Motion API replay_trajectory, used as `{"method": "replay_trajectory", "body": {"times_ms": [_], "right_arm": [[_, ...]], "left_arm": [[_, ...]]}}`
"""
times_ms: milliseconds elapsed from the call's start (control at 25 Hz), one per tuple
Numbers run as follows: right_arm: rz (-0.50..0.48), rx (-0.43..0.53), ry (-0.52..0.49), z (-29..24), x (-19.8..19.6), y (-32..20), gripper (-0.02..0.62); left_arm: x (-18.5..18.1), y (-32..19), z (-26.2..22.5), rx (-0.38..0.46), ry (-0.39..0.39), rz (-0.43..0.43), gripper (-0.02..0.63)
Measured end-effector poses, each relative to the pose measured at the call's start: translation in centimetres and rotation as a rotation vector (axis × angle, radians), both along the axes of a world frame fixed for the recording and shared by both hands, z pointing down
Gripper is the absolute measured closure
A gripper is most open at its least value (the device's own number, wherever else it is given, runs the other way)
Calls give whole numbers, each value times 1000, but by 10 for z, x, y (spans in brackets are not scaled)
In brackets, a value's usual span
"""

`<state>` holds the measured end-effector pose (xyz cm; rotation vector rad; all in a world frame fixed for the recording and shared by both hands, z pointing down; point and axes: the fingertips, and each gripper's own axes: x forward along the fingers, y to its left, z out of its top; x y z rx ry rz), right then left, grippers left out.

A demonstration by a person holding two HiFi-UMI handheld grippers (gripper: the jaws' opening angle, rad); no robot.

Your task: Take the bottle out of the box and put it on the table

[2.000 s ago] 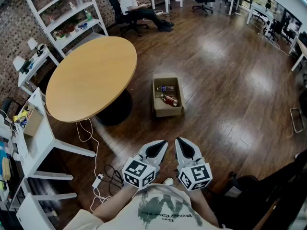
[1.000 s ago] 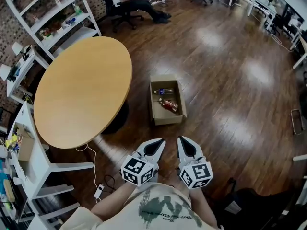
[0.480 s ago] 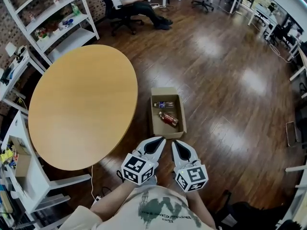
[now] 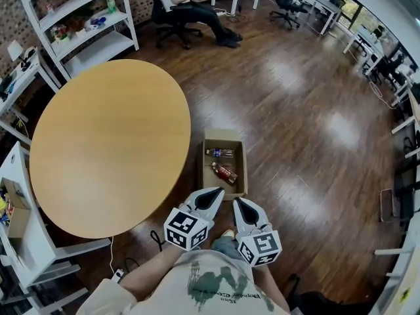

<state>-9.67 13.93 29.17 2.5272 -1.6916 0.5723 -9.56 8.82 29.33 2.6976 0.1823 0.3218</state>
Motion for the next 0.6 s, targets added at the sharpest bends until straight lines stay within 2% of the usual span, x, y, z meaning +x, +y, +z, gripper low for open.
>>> {"method": "replay_trajectory", "body": {"times_ms": [200, 480, 600], "right_arm": [[-55, -2, -26, 12, 34, -13, 595], [-230, -19, -80, 35, 97, -50, 595], [-289, -31, -79, 44, 129, -62, 595]], "left_arm": [[22, -8, 12, -3, -35, -40, 609], [82, -36, 28, -18, -87, -175, 609], [109, -39, 38, -18, -120, -190, 609]]}}
